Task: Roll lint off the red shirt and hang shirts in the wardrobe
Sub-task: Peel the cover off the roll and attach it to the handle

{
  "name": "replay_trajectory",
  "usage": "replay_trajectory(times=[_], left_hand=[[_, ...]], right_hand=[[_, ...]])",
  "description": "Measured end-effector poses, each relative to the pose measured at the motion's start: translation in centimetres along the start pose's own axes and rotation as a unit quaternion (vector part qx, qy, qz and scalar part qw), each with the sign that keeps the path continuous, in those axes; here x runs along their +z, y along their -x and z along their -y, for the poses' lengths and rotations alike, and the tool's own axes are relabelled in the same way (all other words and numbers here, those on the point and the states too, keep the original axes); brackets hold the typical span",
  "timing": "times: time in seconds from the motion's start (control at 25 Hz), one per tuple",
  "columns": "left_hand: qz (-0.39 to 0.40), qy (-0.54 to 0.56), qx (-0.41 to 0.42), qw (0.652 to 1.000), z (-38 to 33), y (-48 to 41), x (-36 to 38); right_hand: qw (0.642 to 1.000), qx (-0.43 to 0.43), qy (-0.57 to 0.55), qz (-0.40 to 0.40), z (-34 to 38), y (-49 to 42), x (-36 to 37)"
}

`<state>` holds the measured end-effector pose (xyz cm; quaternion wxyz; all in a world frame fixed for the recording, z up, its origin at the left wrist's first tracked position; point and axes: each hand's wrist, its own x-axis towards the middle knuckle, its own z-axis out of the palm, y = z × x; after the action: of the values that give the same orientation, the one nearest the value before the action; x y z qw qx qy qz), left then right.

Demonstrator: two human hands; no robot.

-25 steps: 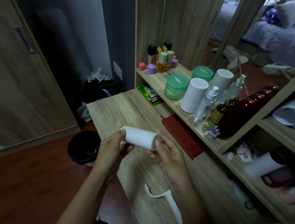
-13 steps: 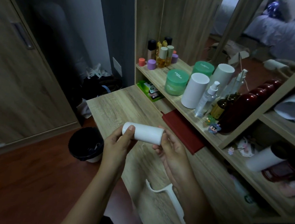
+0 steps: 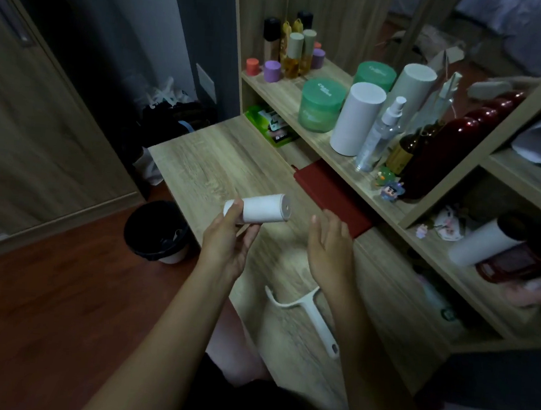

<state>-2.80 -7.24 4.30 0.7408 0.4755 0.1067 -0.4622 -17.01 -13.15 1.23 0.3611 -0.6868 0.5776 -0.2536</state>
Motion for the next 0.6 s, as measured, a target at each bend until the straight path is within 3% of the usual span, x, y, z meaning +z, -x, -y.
replay_trajectory(times=[0.12, 0.24, 0.44, 0.6], left_hand=[[0.003, -0.006, -0.019, 1.000, 0.9, -0.1, -0.7], [-0.010, -0.020, -0.030, 0.999, 1.7, -0.3, -1.1], [-0.002, -0.038, -0.035, 0.999, 2.0, -0.4, -1.3], [0.013, -0.070, -0.036, 0.997, 0.7, -1.0, -1.9]], right_hand=[[0.975, 0.138, 0.171, 0.042, -5.9, 1.8, 1.4], [0.956, 0.202, 0.190, 0.095, -8.8, 3.6, 3.1], [0.954, 0.175, 0.208, 0.124, -8.8, 3.1, 4.1], [0.985, 0.051, 0.104, 0.131, -5.3, 1.5, 1.4]])
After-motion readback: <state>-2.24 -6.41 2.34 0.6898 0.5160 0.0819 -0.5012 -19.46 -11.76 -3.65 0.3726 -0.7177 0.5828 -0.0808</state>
